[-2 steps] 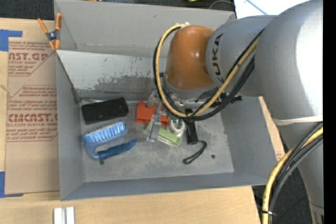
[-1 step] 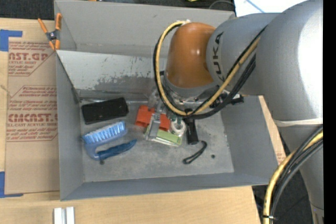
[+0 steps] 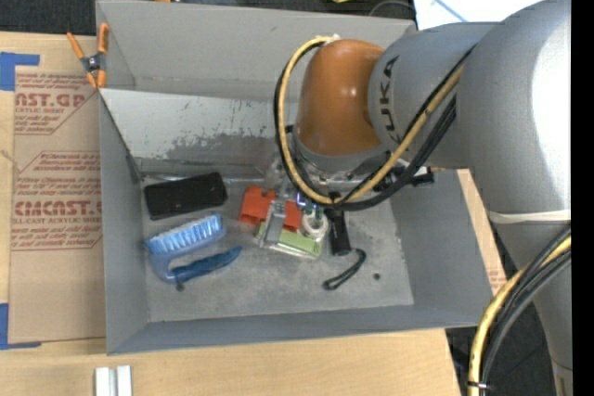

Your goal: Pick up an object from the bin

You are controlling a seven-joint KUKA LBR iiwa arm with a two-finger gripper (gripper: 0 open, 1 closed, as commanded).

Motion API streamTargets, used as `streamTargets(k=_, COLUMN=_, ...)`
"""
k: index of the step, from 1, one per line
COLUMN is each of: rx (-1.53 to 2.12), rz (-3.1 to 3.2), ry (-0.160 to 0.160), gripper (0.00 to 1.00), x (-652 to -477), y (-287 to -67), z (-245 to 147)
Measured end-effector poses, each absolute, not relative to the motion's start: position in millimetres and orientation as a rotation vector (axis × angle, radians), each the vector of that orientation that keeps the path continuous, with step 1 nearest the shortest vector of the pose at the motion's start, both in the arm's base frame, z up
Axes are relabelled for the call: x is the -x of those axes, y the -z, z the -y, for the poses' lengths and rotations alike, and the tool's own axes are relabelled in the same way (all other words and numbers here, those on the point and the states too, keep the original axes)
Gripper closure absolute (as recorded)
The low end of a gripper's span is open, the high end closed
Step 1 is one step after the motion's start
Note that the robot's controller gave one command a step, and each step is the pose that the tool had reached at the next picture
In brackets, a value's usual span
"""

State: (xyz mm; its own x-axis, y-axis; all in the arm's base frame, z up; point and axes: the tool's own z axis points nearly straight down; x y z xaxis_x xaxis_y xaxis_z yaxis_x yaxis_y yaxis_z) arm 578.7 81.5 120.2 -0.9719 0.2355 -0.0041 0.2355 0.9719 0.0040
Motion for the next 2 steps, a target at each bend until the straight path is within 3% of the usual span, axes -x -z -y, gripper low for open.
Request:
streamTargets(k=1, rx=-0.579, rz=-3.084, ry=-0.006, gripper=0.0, x=-585.4, y=-67, z=-63)
streamTargets(k=2, rx=-0.668, rz=-3.059, ry=-0.014, gripper=1.0, x=-571.4, y=-71, z=-69)
